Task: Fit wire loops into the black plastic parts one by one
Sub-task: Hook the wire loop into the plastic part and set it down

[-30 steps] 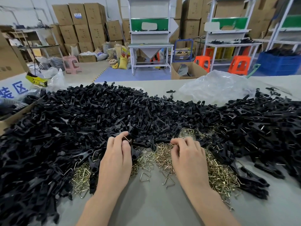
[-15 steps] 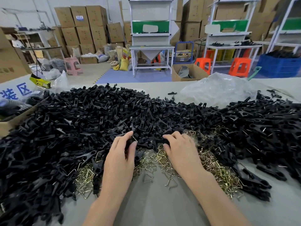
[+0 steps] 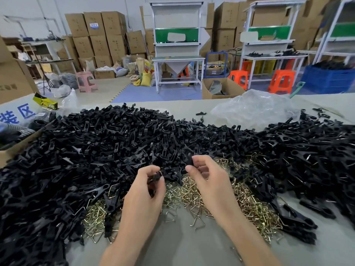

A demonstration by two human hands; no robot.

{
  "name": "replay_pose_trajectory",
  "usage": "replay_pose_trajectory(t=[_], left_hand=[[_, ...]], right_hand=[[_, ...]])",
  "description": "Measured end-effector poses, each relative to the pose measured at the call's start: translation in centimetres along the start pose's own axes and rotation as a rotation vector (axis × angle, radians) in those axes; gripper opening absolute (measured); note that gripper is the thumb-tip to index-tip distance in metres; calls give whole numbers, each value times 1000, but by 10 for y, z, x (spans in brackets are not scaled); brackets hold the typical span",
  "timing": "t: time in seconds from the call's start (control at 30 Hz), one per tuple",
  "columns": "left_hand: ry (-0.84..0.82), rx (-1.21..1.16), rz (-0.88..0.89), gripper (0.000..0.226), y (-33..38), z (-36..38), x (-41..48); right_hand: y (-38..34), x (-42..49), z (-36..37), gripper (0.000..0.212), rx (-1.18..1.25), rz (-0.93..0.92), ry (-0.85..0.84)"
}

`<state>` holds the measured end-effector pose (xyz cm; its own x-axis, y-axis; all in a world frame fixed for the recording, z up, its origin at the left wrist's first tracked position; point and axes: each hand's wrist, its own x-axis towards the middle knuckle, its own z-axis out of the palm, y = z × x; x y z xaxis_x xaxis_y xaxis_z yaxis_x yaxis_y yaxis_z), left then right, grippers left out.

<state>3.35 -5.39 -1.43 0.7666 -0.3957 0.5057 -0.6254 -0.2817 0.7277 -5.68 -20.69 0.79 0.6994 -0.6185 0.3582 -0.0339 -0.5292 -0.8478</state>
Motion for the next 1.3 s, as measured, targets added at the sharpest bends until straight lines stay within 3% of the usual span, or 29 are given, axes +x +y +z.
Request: replay_pose_trajectory(t=[0.17,0.4,0.6,0.77,0.97,1.07,1.2,1.3], left_hand=[[-125,77,237,35,9,5,-6],[-225,-5,272,21,16,6,-16],[-164,-123,137,22,20,9,-14],[-110,-334,-112,23,26,15,-12],[-11,-611,-267,17,31,21,-10],[47,-679,-316,27,28,22,-11],[-65,-846,-434,50,27,28,-16],[-129,-828,-448,44,24,31,-16]], right_hand=[[-1,-26,-6,19,578,247,-61],[5,-27,-1,22,741,296,-171],[9,-23,-4,12,919,355,-152],[9,-18,-10,10,1086,440,-51],[9,-16,-12,4,1160,470,-18],[9,-19,-10,11,1030,404,-89],[2,-26,-3,16,905,335,-226],[2,-25,-4,17,878,332,-224]])
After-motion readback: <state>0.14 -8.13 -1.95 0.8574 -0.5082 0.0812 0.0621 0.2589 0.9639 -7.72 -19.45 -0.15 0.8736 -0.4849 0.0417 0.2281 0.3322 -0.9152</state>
